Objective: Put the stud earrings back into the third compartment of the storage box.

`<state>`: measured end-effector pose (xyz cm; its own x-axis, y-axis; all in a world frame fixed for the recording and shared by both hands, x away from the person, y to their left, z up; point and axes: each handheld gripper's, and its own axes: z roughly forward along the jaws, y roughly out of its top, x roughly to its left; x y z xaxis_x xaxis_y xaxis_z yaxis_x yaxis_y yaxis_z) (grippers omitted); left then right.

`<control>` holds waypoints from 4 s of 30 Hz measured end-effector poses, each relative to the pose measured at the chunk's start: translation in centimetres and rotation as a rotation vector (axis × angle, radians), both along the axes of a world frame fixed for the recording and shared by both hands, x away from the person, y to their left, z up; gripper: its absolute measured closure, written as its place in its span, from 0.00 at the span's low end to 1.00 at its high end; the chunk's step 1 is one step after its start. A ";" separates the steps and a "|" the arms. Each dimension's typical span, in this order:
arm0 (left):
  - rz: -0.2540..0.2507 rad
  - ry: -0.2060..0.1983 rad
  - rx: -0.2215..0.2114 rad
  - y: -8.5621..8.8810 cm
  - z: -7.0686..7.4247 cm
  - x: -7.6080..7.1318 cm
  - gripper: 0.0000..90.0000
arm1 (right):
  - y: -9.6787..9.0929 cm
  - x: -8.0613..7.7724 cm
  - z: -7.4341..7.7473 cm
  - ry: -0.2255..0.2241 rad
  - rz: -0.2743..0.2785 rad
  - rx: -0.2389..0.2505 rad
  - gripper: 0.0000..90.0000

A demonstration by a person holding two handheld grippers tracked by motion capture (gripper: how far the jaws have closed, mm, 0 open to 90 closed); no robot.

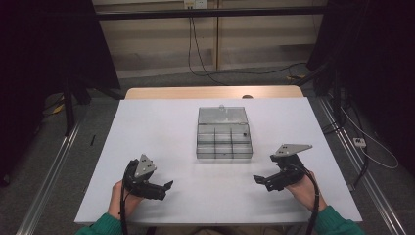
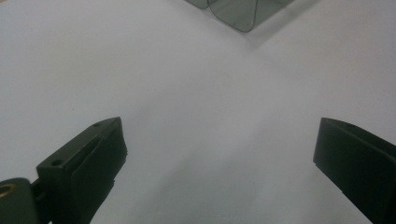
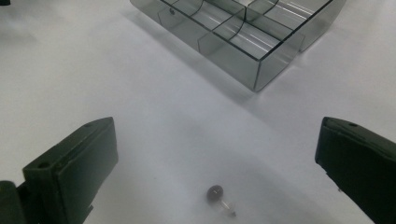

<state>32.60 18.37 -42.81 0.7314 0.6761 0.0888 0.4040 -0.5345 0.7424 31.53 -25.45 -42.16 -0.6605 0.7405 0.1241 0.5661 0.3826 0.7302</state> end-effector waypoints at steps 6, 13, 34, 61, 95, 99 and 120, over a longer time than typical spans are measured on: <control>0.002 0.000 0.000 0.0 0.0 0.0 0.02 | -0.1 -0.5 -0.1 -0.001 0.011 -0.019 0.03; 0.003 0.002 -0.001 0.0 0.0 -0.1 0.02 | -0.4 -0.9 -0.2 0.000 0.020 -0.028 0.17; 0.006 -0.001 0.005 0.1 0.0 -0.2 0.02 | -0.9 -0.6 -0.9 0.027 0.048 -0.089 0.63; 0.001 0.002 0.015 0.0 -0.1 -0.1 0.03 | 0.3 -0.7 -2.0 0.031 0.122 -0.211 0.90; 0.001 0.005 0.016 -0.1 -0.2 -0.1 0.03 | 0.5 -1.2 -0.3 -0.089 0.039 -0.143 0.91; 0.001 0.005 0.016 -0.1 -0.2 -0.1 0.03 | 0.5 -1.2 -0.1 -0.102 0.027 -0.137 0.91; -0.002 0.006 0.017 -0.2 -0.2 -0.1 0.03 | 0.7 -0.8 0.9 -0.156 -0.032 -0.096 0.91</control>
<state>32.52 18.18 -43.05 0.7334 0.6730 0.0959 0.4072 -0.5479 0.7307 30.71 -24.71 -41.22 -0.6421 0.7650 -0.0498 0.4621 0.4381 0.7711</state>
